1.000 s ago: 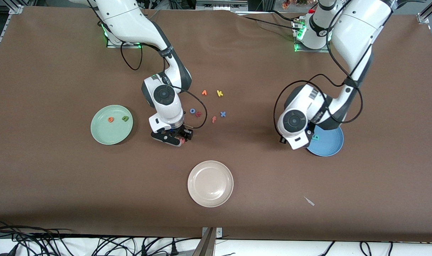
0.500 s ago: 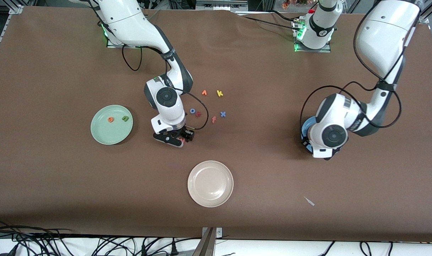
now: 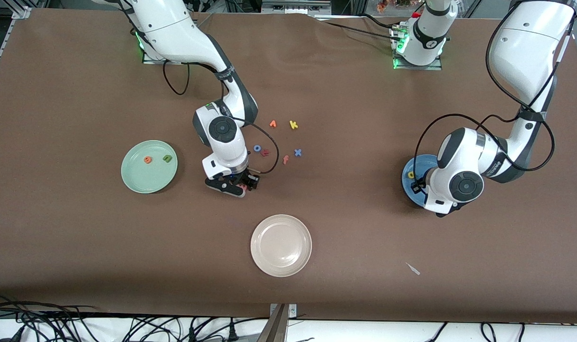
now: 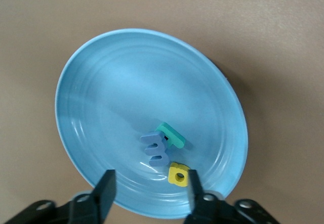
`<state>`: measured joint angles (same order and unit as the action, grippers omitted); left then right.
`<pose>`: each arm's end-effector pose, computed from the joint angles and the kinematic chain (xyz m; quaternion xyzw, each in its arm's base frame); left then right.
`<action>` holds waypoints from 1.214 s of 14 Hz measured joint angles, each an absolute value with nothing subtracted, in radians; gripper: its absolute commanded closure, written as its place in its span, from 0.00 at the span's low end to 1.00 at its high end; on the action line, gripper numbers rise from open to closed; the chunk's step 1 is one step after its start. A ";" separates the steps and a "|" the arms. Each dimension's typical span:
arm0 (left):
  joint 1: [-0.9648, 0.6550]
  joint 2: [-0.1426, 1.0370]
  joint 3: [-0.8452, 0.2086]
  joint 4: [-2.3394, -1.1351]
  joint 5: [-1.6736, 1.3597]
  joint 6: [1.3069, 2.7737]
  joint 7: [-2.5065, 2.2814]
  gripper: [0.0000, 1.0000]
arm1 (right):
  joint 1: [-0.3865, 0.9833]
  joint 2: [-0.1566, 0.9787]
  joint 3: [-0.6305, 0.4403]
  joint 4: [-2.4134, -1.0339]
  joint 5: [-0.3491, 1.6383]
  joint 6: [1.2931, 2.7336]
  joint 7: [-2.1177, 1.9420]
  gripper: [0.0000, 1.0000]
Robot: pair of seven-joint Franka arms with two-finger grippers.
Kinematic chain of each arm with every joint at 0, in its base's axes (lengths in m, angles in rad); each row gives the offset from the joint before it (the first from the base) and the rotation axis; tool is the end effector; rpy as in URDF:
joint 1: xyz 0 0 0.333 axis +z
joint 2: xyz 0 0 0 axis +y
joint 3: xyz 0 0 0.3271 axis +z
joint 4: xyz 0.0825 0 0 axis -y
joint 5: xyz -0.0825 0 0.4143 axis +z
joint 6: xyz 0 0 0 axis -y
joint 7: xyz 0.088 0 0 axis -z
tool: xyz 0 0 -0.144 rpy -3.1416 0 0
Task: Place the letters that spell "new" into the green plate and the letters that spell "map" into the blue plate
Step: 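Place the blue m on the blue plate while the right gripper carries M, then place the pink M on the green plate while the left gripper withdraws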
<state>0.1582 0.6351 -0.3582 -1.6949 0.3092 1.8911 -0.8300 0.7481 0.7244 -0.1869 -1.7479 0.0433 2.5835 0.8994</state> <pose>0.6391 -0.0863 0.1744 -0.9510 -0.2409 0.1546 0.1164 0.5941 0.3815 0.1239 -0.9842 0.1588 -0.0780 0.0059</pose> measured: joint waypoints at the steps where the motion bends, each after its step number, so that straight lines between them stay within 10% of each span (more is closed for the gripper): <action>1: 0.164 0.633 -0.357 -1.694 0.309 1.891 -0.780 0.00 | 0.748 0.724 -0.187 -1.747 0.043 2.583 0.899 0.47; 6: 0.270 0.578 -0.357 -1.682 0.309 1.857 -0.411 0.00 | 0.748 0.724 -0.188 -1.743 0.043 2.583 0.896 0.68; 17: 0.304 0.430 -0.367 -1.574 0.182 1.623 -0.224 0.00 | 0.744 0.705 -0.224 -1.712 0.042 2.475 0.757 0.69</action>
<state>0.3041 0.4300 -0.3671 -1.5745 0.1824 1.6229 -0.2235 0.7436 0.7053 -0.2244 -1.7118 0.0423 2.4748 0.7571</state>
